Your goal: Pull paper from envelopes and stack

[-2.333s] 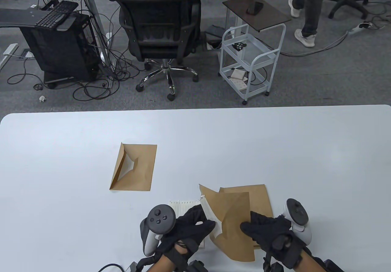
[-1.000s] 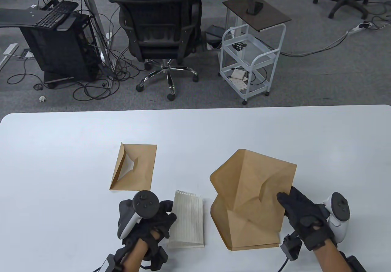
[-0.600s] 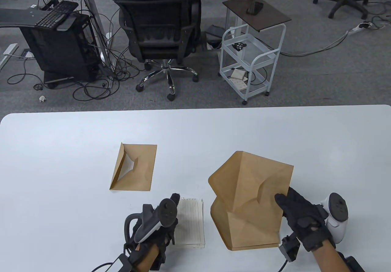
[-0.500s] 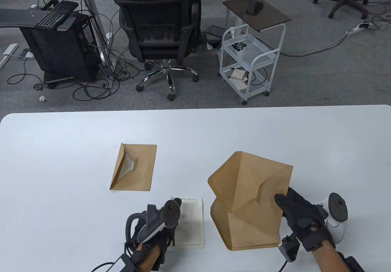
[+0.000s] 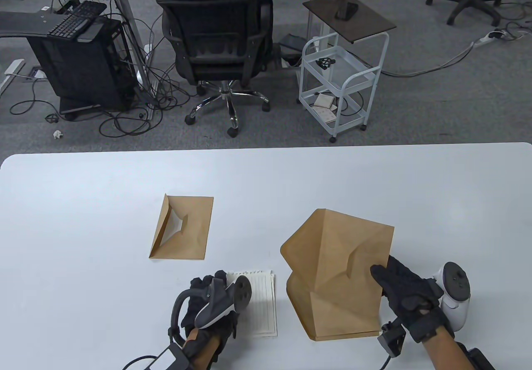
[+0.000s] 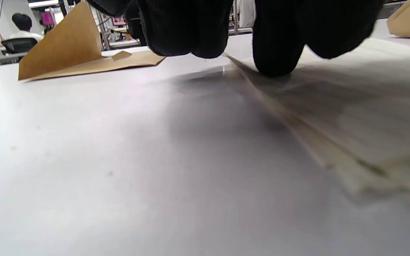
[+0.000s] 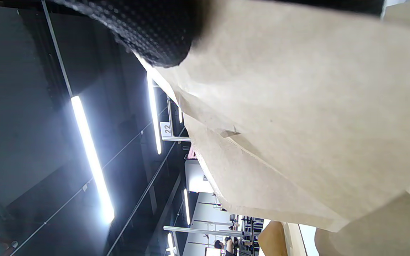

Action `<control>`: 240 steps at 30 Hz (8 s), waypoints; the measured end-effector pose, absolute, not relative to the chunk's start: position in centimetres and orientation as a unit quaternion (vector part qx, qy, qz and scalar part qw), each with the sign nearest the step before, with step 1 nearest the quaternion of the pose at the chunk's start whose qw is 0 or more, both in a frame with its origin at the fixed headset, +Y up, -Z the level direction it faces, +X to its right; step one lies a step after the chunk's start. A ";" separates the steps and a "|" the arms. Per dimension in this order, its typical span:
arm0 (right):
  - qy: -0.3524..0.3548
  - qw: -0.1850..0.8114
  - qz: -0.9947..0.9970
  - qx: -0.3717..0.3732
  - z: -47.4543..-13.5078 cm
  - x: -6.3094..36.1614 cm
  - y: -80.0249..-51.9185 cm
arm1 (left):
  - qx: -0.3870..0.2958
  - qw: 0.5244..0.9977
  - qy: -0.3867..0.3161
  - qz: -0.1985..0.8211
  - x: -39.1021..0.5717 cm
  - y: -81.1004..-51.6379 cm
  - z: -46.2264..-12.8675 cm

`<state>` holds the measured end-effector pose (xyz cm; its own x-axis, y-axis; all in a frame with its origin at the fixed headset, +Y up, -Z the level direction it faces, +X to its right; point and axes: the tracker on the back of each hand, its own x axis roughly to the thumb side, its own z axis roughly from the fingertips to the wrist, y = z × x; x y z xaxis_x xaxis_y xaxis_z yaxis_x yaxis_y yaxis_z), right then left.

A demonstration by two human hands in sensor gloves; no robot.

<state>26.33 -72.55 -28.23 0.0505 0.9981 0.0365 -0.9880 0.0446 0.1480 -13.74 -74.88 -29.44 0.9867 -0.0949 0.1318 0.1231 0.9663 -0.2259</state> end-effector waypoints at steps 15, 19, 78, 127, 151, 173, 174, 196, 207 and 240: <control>0.045 0.724 0.685 0.072 -28.1 26.3 -72.3 | -0.064 0.992 -0.096 -0.044 -13.6 -71.2 -28.8; 0.056 0.721 0.687 0.073 -28.1 26.2 -72.3 | 0.024 0.994 -0.104 0.000 -14.5 -69.5 -27.8; 0.031 0.011 0.999 0.032 -29.2 19.2 -75.6 | 0.081 0.991 -0.110 -0.009 -15.5 -71.1 -25.5; -0.058 0.111 0.982 0.141 -26.4 19.9 -70.9 | 0.056 0.995 -0.082 -0.025 -16.7 -71.6 -27.3; -0.066 0.120 0.982 0.131 -26.7 19.7 -70.6 | -0.099 0.966 0.237 -0.025 -28.9 -72.8 -40.6; -0.069 0.123 0.982 0.126 -26.6 19.7 -70.5 | -0.124 0.956 0.267 -0.025 -31.2 -74.0 -42.7; -0.070 0.123 0.982 0.126 -26.6 19.7 -70.5 | -0.126 0.955 0.266 -0.021 -31.2 -73.9 -42.6; -0.050 0.138 0.981 0.130 -26.2 19.5 -70.7 | -0.004 0.936 0.135 0.325 -26.7 -68.8 -35.8; -0.046 0.206 0.968 0.139 -26.0 19.7 -70.4 | -0.070 0.856 -0.020 0.511 -19.0 -69.2 -31.5; 0.037 0.641 0.758 0.115 -26.7 20.9 -71.7 | 0.095 0.962 -0.102 0.233 -13.7 -70.3 -27.1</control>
<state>20.89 -71.66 -26.69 -0.1509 0.9803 0.1273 -0.9635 -0.1746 0.2027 -13.71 -70.29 -27.06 0.8708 0.4287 0.2404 -0.4676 0.8734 0.1363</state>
